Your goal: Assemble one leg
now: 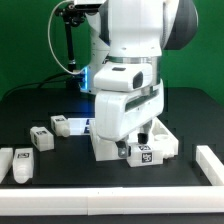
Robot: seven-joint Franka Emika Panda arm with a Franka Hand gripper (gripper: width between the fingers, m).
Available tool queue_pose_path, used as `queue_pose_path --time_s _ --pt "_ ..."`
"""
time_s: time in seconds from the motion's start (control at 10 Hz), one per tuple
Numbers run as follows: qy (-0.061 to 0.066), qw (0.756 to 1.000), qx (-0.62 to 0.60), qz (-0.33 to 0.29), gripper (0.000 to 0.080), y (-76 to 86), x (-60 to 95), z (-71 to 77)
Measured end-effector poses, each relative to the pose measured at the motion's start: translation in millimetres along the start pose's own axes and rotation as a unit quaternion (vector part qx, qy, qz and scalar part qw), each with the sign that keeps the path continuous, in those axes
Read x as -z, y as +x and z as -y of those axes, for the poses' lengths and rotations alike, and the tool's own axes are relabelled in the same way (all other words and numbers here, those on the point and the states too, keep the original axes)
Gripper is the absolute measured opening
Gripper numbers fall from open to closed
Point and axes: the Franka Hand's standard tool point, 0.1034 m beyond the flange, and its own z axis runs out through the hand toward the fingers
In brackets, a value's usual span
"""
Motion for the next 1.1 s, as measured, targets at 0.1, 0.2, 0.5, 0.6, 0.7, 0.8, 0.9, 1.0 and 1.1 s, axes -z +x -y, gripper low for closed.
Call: queue_pose_path --time_s 0.1,0.2,0.5,0.6,0.7,0.8,0.9,1.0,1.1 --pt "-0.002 1.000 0.001 -0.002 0.0649 4.2 -0.6 -3.1" --pt "-0.002 1.000 0.001 -0.003 0.0649 7.3 -1.9 -3.9" --pt "-0.007 1.000 0.001 -0.007 0.0649 12.5 -2.2 -10.1" --pt "-0.009 1.000 0.003 -0.009 0.0649 17.1 -0.7 -15.9" --pt "-0.013 1.000 0.002 -0.012 0.0649 21.0 1.3 -22.6" --pt "-0.015 1.000 0.003 -0.014 0.0649 24.6 2.3 -24.7" --pt "-0.015 1.000 0.005 -0.015 0.0649 28.4 1.7 -25.5" --pt "-0.016 1.000 0.002 -0.017 0.0649 31.6 0.8 -23.9" --pt "-0.017 1.000 -0.005 -0.015 0.0649 35.1 1.2 -19.8"
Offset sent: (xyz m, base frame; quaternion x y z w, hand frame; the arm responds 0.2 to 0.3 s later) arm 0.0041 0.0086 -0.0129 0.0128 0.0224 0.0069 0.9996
